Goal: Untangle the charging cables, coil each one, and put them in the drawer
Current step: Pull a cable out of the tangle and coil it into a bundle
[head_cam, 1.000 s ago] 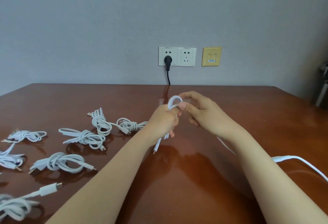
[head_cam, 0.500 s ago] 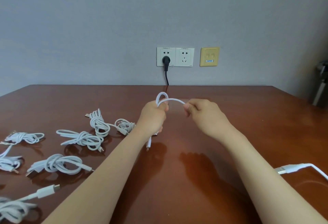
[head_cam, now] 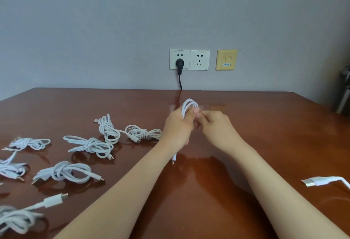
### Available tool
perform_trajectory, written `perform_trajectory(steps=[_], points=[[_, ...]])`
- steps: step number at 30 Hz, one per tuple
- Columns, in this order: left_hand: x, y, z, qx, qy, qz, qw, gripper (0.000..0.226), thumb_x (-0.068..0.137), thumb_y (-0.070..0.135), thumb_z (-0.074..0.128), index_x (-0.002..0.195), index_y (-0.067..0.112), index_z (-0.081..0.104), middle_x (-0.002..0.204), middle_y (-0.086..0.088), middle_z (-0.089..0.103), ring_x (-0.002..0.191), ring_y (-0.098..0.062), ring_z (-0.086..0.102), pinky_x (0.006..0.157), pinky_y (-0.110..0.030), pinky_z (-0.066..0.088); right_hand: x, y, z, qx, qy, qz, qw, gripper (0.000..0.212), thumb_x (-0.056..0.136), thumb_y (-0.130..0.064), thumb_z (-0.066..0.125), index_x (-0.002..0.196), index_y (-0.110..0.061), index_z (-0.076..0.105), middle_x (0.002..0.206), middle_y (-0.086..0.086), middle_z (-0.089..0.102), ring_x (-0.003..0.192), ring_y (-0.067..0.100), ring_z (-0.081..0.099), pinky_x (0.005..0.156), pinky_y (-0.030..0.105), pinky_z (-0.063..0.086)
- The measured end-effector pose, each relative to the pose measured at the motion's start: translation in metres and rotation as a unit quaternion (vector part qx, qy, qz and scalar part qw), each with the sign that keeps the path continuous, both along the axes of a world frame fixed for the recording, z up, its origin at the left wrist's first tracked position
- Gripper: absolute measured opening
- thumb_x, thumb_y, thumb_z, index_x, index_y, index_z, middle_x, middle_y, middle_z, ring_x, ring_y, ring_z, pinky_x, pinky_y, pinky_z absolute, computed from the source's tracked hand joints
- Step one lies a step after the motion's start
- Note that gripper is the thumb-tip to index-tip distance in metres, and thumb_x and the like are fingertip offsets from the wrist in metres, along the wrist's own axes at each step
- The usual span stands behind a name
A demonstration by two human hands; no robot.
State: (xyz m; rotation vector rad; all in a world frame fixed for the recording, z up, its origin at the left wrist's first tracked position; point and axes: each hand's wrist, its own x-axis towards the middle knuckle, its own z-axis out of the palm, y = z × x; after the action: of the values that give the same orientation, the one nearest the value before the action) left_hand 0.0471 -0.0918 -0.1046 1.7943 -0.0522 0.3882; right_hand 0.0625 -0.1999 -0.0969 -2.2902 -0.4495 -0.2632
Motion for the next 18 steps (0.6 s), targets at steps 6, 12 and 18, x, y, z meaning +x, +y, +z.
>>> perform_trajectory(steps=[6, 12, 18], points=[[0.000, -0.001, -0.003, 0.075, -0.055, 0.038, 0.995, 0.019, 0.095, 0.028, 0.049, 0.100, 0.016, 0.063, 0.084, -0.014, 0.065, 0.084, -0.037, 0.060, 0.067, -0.029, 0.039, -0.001, 0.001, 0.001, 0.001, 0.051, 0.008, 0.999, 0.047, 0.098, -0.034, 0.040, 0.053, -0.022, 0.047, 0.058, -0.003, 0.048, 0.071, 0.025, 0.048, 0.070, 0.032, 0.039], [0.002, 0.003, 0.003, 0.087, -0.042, 0.069, 0.993, 0.026, 0.099, 0.031, 0.041, 0.079, 0.022, 0.056, 0.070, -0.003, 0.056, 0.072, -0.031, 0.054, 0.071, -0.042, 0.048, -0.007, 0.001, 0.010, -0.035, 0.108, 0.021, 0.993, 0.053, 0.097, -0.044, 0.033, 0.057, -0.019, 0.057, 0.054, -0.003, 0.048, 0.057, 0.017, 0.047, 0.067, 0.032, 0.042], [0.005, 0.004, 0.010, 0.011, -0.030, 0.063, 0.998, 0.033, 0.100, 0.028, 0.039, 0.069, 0.025, 0.052, 0.054, -0.001, 0.041, 0.039, -0.016, 0.042, 0.045, -0.025, 0.039, -0.007, -0.002, 0.021, 0.019, 0.102, 0.036, 0.994, 0.034, 0.090, -0.015, 0.041, 0.057, -0.018, 0.047, 0.043, -0.010, 0.042, 0.044, 0.010, 0.037, 0.048, 0.022, 0.030]])
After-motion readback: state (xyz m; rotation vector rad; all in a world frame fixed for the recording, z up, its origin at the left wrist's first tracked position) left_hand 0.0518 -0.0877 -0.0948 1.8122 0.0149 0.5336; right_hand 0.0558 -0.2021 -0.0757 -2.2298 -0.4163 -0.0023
